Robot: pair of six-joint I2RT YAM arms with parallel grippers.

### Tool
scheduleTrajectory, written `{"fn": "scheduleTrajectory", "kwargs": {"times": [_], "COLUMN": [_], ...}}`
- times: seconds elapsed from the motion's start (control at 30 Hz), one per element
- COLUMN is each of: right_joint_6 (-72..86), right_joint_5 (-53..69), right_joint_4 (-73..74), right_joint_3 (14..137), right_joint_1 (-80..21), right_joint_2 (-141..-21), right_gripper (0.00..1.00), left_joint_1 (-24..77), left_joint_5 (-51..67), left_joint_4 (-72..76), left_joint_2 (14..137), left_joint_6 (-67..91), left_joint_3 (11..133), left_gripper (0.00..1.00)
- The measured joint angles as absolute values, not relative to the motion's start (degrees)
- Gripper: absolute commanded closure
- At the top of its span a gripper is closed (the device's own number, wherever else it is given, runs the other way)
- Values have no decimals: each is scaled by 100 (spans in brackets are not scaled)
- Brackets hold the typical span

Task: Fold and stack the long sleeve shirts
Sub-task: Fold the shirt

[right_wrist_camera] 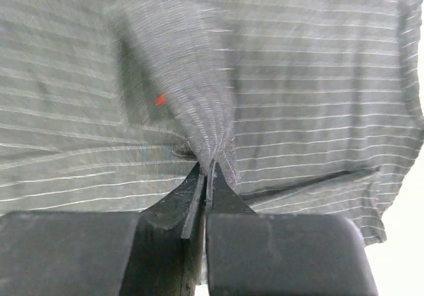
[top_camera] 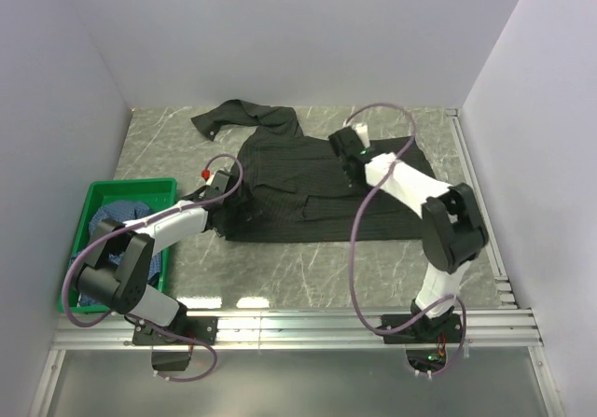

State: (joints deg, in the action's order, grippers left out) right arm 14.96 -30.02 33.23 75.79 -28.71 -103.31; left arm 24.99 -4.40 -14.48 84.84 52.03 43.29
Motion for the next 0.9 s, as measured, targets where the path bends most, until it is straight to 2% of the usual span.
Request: {"fn": "scheduleTrajectory", "kwargs": {"times": [0.2,0.47,0.6,0.9], "right_joint_6": [1951,2644,2928,3514], "right_joint_5": [-2552,-1756,-1503,-1192], "right_joint_4": [3607,3817,3826,3667], "right_joint_3": [8077,7972,7448,5371], "right_joint_1": [-2436,-2029,-1918,-1428], "right_joint_2": [-9286,-7789,-7172,-6388], "right_gripper": [100,100,100,100], "left_joint_1": [2499,2499,2499,2499], "left_joint_5": [-469,-541,-593,-635], "left_joint_4": [-1457,-1476,-1490,-1511], "left_joint_2": [8484,8473,8412,8335], "left_joint_6": [5231,5328,5330,5371], "left_joint_3": [4329,4327,4272,4209], "left_gripper": [1,1,1,1]}}
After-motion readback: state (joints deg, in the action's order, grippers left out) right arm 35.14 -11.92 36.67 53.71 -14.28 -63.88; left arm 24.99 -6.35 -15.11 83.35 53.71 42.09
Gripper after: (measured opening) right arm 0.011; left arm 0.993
